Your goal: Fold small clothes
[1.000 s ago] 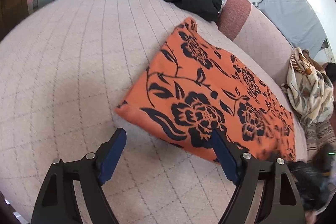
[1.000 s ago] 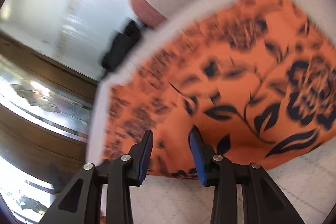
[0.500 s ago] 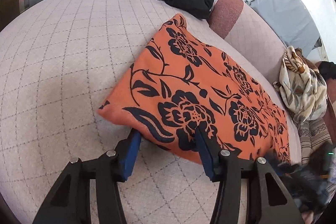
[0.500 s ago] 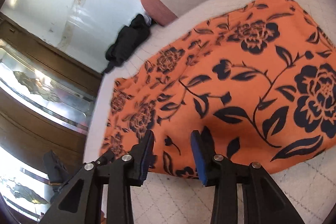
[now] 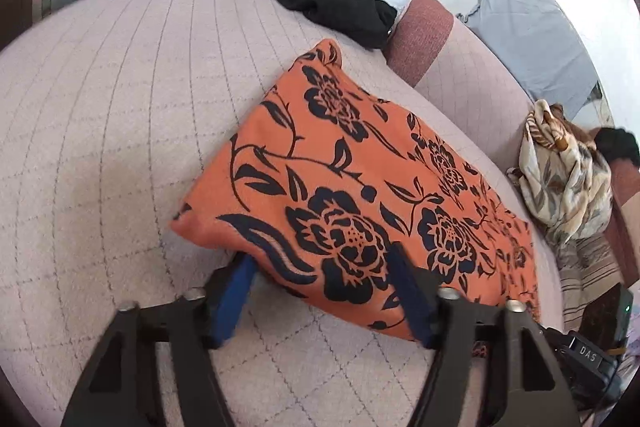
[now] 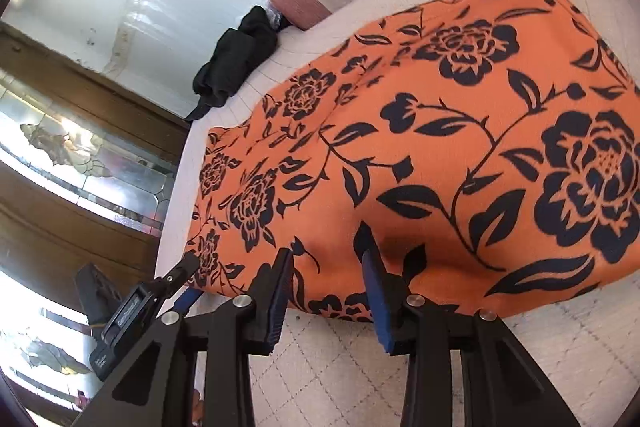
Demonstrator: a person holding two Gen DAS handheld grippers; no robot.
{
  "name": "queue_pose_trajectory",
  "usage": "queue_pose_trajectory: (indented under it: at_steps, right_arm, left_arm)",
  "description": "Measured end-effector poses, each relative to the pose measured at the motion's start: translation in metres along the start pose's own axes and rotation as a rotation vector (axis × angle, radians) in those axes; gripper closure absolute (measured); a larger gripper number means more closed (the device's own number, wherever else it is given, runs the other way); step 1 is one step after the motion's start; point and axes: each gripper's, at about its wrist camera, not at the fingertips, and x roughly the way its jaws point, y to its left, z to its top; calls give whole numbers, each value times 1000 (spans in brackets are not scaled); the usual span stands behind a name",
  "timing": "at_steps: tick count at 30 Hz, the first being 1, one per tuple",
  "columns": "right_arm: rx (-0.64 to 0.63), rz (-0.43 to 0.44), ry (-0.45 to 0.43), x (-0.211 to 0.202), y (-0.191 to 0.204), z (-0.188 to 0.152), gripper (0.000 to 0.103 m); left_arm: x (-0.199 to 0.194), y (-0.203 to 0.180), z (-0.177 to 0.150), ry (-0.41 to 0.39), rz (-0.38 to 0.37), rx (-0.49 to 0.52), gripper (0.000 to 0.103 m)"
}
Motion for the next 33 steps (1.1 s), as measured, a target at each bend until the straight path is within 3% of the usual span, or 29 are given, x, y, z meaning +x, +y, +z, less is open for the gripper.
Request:
queue_pose_trajectory:
  at_steps: [5, 11, 13, 15, 18, 21, 22, 23, 24, 25, 28, 33]
  right_arm:
    - [41, -51, 53, 12, -10, 0, 64]
    - [32, -52, 55, 11, -12, 0, 64]
    - [30, -51, 55, 12, -11, 0, 64]
    - [37, -47, 57, 13, -12, 1, 64]
    - [55, -37, 57, 15, -13, 2, 64]
    - [56, -36, 55, 16, -14, 2, 64]
    - [52, -37, 55, 16, -14, 2, 64]
    - [49, -38, 56, 17, -13, 2, 64]
    - [47, -39, 57, 17, -13, 2, 64]
    - [49, -34, 58, 17, -13, 3, 64]
    - [51, -38, 57, 20, -12, 4, 64]
    - [23, -62, 51, 24, -6, 5, 64]
  left_arm:
    - [3, -3, -1, -21, 8, 21, 43]
    - [9, 6, 3, -12, -44, -61, 38]
    - [9, 8, 8, -21, -60, -89, 51]
    - [10, 9, 14, -27, -58, -124, 71]
    - [14, 7, 23, -35, -69, -138, 76]
    - [20, -2, 25, -36, -29, -94, 76]
    - [21, -1, 25, -32, -22, -102, 75]
    - [23, 4, 25, -12, -27, -143, 61]
    - [25, 9, 24, 16, -38, -181, 33]
    - [27, 19, 21, 57, -98, -261, 30]
    - [15, 36, 14, 61, -148, -386, 30]
    - [15, 44, 13, 66, -173, -425, 30]
